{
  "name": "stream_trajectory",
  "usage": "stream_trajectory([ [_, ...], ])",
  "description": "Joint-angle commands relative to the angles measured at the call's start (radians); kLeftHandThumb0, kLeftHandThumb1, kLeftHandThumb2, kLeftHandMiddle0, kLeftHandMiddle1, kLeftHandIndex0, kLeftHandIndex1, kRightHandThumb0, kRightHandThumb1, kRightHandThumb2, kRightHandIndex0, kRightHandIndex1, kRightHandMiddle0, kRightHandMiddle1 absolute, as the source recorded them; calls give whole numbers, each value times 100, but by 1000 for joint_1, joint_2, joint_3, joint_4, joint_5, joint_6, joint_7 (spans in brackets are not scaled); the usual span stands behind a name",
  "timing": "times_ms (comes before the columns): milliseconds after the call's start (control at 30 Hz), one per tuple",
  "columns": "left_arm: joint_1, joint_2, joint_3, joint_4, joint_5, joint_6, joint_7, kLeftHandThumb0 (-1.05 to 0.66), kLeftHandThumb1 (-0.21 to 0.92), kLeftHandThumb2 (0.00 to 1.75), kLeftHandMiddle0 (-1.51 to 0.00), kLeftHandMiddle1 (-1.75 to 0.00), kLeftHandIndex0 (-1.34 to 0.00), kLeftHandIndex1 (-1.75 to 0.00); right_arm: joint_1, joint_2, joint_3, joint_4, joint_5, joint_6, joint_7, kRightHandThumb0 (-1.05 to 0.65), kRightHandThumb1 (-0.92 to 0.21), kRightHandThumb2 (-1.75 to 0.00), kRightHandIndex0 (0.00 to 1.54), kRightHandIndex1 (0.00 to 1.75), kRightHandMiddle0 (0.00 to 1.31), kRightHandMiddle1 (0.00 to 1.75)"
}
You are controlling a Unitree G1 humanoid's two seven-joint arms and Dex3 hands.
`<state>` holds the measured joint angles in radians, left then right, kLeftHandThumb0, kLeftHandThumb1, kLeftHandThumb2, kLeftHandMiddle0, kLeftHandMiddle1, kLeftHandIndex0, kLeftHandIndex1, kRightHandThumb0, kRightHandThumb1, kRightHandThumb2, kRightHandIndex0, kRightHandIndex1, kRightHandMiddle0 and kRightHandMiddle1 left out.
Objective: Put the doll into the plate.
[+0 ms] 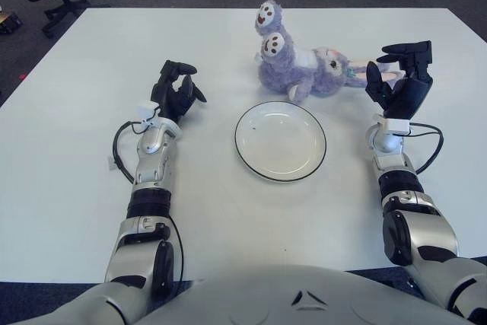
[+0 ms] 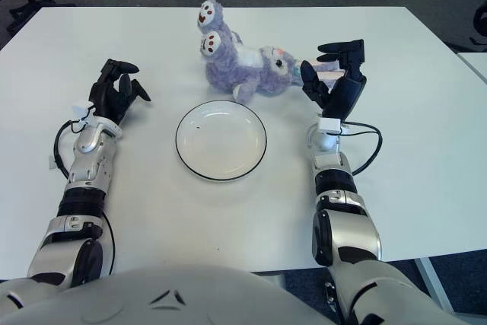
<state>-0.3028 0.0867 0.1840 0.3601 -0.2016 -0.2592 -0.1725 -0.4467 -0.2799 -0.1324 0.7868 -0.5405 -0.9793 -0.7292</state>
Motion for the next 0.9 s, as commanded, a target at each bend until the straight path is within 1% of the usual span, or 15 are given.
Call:
stream_trajectory([
  [0, 25, -11, -6, 7, 4, -2, 4, -35, 87, 56, -83, -175, -26, -173, 112, -73, 46, -84, -165, 177, -51, -44, -84, -6, 53, 28, 27, 29],
  [33, 26, -12, -7, 6, 5, -3, 5, -35, 87, 56, -82, -175, -26, -173, 121, -91, 57, -119, -205, 221, -63, -56, -85, -4, 47, 18, 26, 21],
  [67, 27, -14, -8, 5, 6, -4, 6, -35, 87, 56, -82, -175, -26, -173, 130, -110, 68, -158, -244, 267, -68, -61, -85, -4, 45, 14, 25, 19],
  [100, 28, -15, -10, 4, 7, -4, 7, -36, 86, 58, -82, -175, -26, -173, 136, -120, 75, -182, -264, 295, -70, -69, -85, -3, 40, 9, 24, 14],
  [200, 29, -19, -13, 1, 10, -3, 11, -36, 85, 60, -82, -175, -26, -174, 146, -138, 92, -240, -284, 353, -57, -81, -87, -2, 33, 3, 22, 9],
  [333, 32, -27, -19, -5, 17, -1, 18, -36, 84, 62, -82, -175, -26, -175, 145, -168, 108, -316, -261, 409, 17, -86, -88, -2, 29, 1, 21, 6],
  [500, 34, -35, -24, -11, 25, 3, 28, -36, 83, 62, -82, -175, -26, -175, 150, -212, 115, -391, -228, 461, 123, -87, -90, -1, 26, 0, 20, 4],
  [567, 35, -37, -26, -14, 27, 5, 31, -36, 83, 62, -82, -175, -26, -175, 151, -226, 116, -412, -218, 476, 156, -87, -90, -1, 25, 0, 19, 4],
  [733, 37, -44, -33, -21, 35, 9, 44, -36, 83, 63, -81, -175, -26, -175, 130, -284, 120, -452, -189, 502, 270, -88, -91, -1, 21, 0, 18, 2],
  [867, 39, -49, -37, -25, 39, 11, 51, -36, 83, 63, -81, -175, -26, -175, 114, -306, 123, -463, -178, 518, 314, -88, -91, -1, 20, 0, 17, 2],
])
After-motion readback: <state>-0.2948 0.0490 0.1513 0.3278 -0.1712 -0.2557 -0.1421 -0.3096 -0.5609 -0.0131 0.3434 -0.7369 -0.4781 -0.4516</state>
